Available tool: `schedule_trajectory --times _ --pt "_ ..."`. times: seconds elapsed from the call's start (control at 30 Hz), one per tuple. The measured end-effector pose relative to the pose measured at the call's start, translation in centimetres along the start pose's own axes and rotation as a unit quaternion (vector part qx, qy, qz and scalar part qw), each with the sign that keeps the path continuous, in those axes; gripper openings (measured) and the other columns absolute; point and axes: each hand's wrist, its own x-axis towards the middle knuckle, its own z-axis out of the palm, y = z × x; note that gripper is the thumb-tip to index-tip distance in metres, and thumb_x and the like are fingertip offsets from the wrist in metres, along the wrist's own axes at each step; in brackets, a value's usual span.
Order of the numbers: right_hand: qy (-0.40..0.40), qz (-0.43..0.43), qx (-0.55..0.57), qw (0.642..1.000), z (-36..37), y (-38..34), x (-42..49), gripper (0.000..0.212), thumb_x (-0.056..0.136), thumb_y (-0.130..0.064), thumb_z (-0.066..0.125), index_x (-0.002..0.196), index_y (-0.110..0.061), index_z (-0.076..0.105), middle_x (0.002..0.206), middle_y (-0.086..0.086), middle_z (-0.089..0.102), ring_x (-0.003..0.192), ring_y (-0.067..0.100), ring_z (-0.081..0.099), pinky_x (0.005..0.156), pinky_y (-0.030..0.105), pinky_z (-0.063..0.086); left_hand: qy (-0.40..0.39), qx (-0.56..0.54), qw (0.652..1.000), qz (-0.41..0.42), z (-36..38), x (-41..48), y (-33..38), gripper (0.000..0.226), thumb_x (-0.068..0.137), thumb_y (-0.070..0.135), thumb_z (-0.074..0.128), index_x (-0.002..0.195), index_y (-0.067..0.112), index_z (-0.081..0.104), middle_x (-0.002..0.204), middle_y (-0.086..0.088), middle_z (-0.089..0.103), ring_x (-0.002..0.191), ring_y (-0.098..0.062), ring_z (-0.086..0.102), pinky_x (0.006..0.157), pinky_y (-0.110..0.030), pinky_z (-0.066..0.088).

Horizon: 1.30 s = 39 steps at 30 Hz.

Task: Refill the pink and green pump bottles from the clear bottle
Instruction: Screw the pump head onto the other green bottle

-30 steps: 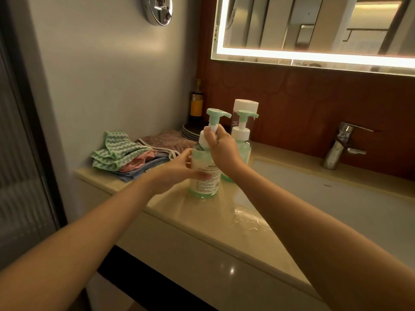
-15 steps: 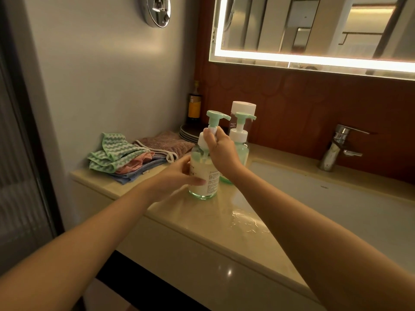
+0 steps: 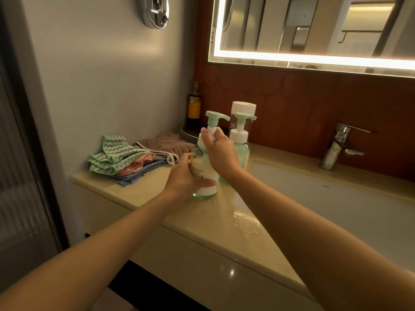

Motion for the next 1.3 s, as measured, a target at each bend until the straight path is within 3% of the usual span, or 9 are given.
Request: schedule_trajectory --times 0.13,0.3,0.57,0.73,0.9,0.97,1.07,1.17,1.3 --pt "0.011 0.002 -0.069 0.998 0.4 -0.3 -0.2 0.048 0.094 -0.055 0.03 0.106 -0.011 0.045 0.098 0.009 0.064 0.088 0.027 0.061 0.083 0.049 0.049 0.067 0.059 0.996 0.011 0.8 -0.4 0.0 0.079 0.057 0.034 0.086 0.119 0.018 0.039 0.12 -0.002 0.058 0.11 -0.024 0.055 0.087 -0.035 0.047" --pt "-0.013 -0.001 -0.143 0.99 0.1 -0.9 -0.6 0.05 0.095 -0.053 0.027 0.118 -0.012 0.041 0.107 0.011 0.061 0.095 0.029 0.06 0.089 0.05 0.046 0.091 0.103 0.99 0.005 1.3 -0.2 0.4 0.082 0.059 0.037 0.084 0.119 0.015 0.034 0.121 -0.005 0.057 0.108 -0.026 0.057 0.082 -0.033 0.046" --pt "-0.004 -0.019 -0.129 0.991 -0.8 0.1 -3.1 0.049 0.098 -0.045 0.025 0.137 -0.017 0.034 0.122 0.007 0.059 0.109 0.027 0.056 0.094 0.05 0.043 0.094 0.126 0.988 0.004 1.3 -0.2 1.0 0.071 0.068 0.033 0.079 0.119 0.011 0.035 0.117 -0.01 0.058 0.101 -0.028 0.058 0.074 -0.032 0.045" --pt "-0.024 -0.014 -0.1 0.995 -0.7 0.4 -4.0 0.058 0.096 -0.05 0.024 0.147 -0.021 0.021 0.142 0.004 0.045 0.128 0.026 0.043 0.102 0.052 0.037 0.084 0.119 0.989 0.005 1.3 -0.3 0.9 0.072 0.071 0.036 0.076 0.124 0.011 0.034 0.124 -0.009 0.055 0.109 -0.027 0.056 0.084 -0.036 0.047" --pt "-0.026 -0.003 -0.075 0.997 -2.0 1.1 -4.5 0.057 0.097 -0.047 0.023 0.147 -0.019 0.019 0.149 0.005 0.035 0.137 0.024 0.032 0.11 0.049 0.028 0.079 0.033 0.996 -0.02 0.7 -0.8 1.0 0.096 0.061 0.037 0.083 0.135 0.014 0.027 0.136 -0.008 0.046 0.122 -0.026 0.048 0.098 -0.042 0.045" --pt "-0.021 -0.004 -0.069 0.997 -2.9 1.9 -5.0 0.056 0.098 -0.047 0.024 0.146 -0.019 0.024 0.148 0.005 0.037 0.136 0.024 0.033 0.11 0.048 0.028 0.139 0.021 0.99 -0.004 0.4 -1.7 1.1 0.087 0.063 0.04 0.08 0.132 0.014 0.034 0.129 -0.007 0.049 0.114 -0.024 0.051 0.093 -0.041 0.048" --pt "-0.016 0.011 -0.047 0.999 -4.8 3.6 -5.8 0.054 0.097 -0.046 0.027 0.143 -0.018 0.03 0.143 0.006 0.043 0.131 0.024 0.039 0.106 0.049 0.035 0.2 0.027 0.975 0.095 0.9 -3.8 2.2 0.052 0.076 0.035 0.073 0.114 0.013 0.044 0.1 -0.005 0.054 0.089 -0.019 0.053 0.073 -0.03 0.048" --pt "0.015 0.028 -0.034 0.999 -7.9 5.1 -6.9 0.047 0.098 -0.041 0.032 0.136 -0.015 0.039 0.134 0.008 0.051 0.122 0.024 0.048 0.098 0.044 0.043 0.165 0.015 0.975 0.15 3.0 -5.5 4.3 0.032 0.082 0.025 0.068 0.104 0.018 0.045 0.084 0.003 0.05 0.077 -0.014 0.051 0.064 -0.018 0.041" --pt "0.072 0.049 -0.061 0.994 -13.1 6.5 -9.1 0.04 0.099 -0.036 0.035 0.129 -0.013 0.045 0.122 0.01 0.059 0.111 0.024 0.054 0.091 0.04 0.046 0.12 -0.016 0.978 0.171 7.6 -6.5 7.1 0.027 0.084 0.022 0.066 0.101 0.018 0.045 0.085 0.001 0.054 0.077 -0.013 0.054 0.063 -0.011 0.04"
